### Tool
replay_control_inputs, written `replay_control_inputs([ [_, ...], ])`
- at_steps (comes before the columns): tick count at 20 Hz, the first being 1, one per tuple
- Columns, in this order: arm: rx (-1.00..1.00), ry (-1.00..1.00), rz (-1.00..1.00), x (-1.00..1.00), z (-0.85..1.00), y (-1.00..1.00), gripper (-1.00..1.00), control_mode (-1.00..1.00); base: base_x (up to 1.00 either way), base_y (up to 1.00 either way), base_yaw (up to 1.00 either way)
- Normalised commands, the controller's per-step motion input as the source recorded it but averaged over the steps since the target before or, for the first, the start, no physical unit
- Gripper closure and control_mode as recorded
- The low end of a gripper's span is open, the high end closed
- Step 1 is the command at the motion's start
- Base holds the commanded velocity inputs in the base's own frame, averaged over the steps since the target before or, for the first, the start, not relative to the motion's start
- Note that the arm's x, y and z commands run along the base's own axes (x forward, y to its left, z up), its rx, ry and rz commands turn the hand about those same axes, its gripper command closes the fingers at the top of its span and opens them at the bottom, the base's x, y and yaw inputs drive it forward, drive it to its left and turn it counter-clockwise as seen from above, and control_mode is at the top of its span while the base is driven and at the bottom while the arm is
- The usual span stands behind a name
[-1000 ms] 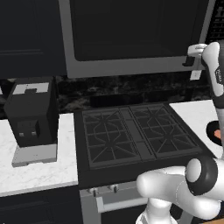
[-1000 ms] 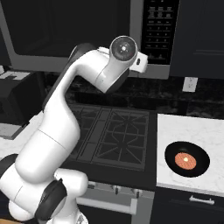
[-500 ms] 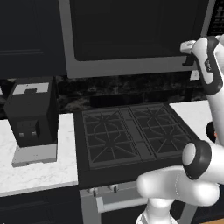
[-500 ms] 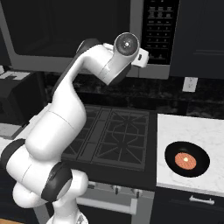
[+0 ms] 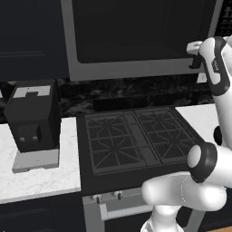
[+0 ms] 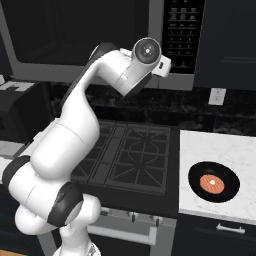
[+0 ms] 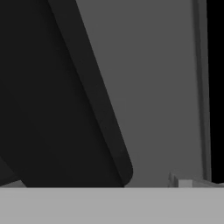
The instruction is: Open the microwave, place the bowl with waffle inside the microwave, then close the microwave door and turn it on.
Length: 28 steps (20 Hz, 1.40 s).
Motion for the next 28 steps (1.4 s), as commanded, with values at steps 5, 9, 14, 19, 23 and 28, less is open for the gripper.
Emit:
replay_control_inputs([
  [5,0.0,0.0,0.0,0.03,-0.03,0.02,1.0,-1.0,0.0,0.0,0.0],
  [9,0.0,0.0,0.0,0.0,0.0,0.0,1.0,-1.0,0.0,0.0,0.0],
  [14,-0.01,0.0,0.0,-0.06,0.0,0.0,1.0,-1.0,0.0,0.0,0.0],
  [19,-0.05,0.0,0.0,-0.46,0.0,-0.06,1.0,-1.0,0.0,0.0,0.0],
  [23,-0.08,0.0,-0.06,-0.97,0.0,-0.05,1.0,-1.0,0.0,0.0,0.0],
  [28,-0.05,-0.02,-0.12,-1.0,0.02,-0.15,1.0,-1.0,0.0,0.0,0.0],
])
